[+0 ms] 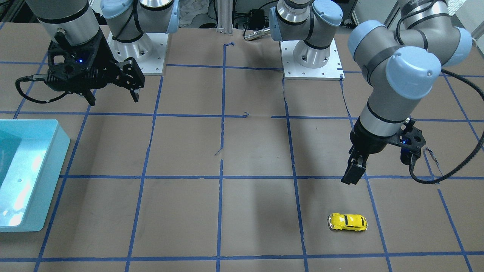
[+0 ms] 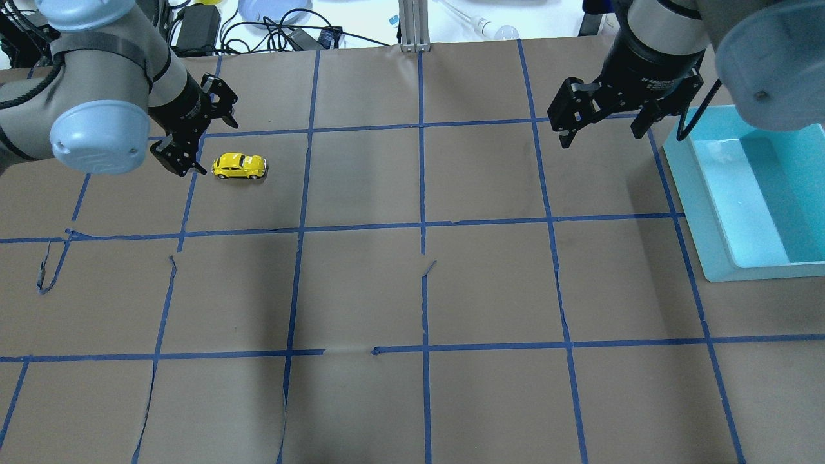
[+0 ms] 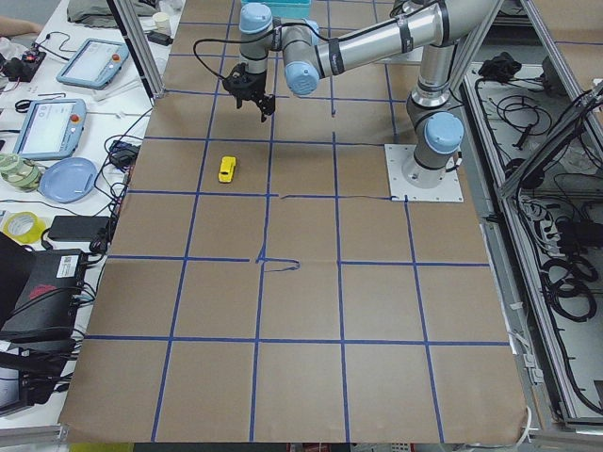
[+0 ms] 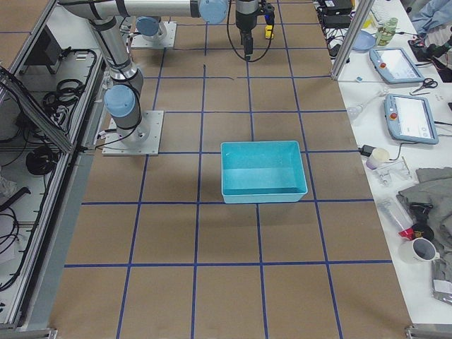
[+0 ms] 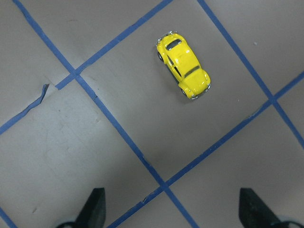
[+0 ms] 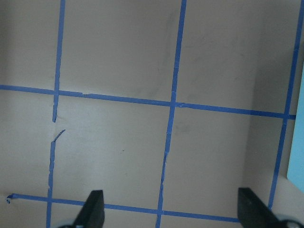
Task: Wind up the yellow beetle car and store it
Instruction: 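Lower the open left gripper down onto the yellow toy car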
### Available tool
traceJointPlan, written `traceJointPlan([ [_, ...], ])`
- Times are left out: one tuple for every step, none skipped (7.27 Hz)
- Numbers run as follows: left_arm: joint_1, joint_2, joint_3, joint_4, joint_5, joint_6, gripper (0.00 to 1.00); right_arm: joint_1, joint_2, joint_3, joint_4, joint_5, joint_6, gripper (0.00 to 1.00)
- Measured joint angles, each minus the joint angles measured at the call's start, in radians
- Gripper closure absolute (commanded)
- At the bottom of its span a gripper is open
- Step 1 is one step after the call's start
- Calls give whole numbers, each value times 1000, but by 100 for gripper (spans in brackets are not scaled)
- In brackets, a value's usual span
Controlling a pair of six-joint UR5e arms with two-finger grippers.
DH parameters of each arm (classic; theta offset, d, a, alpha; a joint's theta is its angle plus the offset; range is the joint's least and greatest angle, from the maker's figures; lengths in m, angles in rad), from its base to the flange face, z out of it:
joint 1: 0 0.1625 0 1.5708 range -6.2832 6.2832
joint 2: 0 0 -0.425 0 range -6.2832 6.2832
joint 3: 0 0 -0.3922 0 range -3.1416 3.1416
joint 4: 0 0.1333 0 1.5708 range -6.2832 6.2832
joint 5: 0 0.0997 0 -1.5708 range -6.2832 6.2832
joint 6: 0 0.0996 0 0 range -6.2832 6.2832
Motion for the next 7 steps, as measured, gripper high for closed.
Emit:
traceJointPlan([
  [0, -52, 4, 42, 1, -94, 0, 1, -2, 2, 0, 0, 0, 0],
  [0, -104, 9, 97, 1, -152, 0, 1, -3, 3, 0, 0, 0, 0],
  [0, -157, 21, 152, 1, -200, 0, 1, -3, 5, 0, 0, 0, 0],
  [0, -207, 52, 187, 3, -225, 0, 1, -4, 5, 0, 0, 0, 0],
  [1, -254, 97, 204, 8, -232, 0, 1, -4, 6, 0, 0, 0, 0],
  [2, -296, 132, 209, 9, -238, 0, 1, -4, 6, 0, 0, 0, 0],
  [5, -331, 149, 210, 7, -245, 0, 1, -4, 7, 0, 0, 0, 0],
])
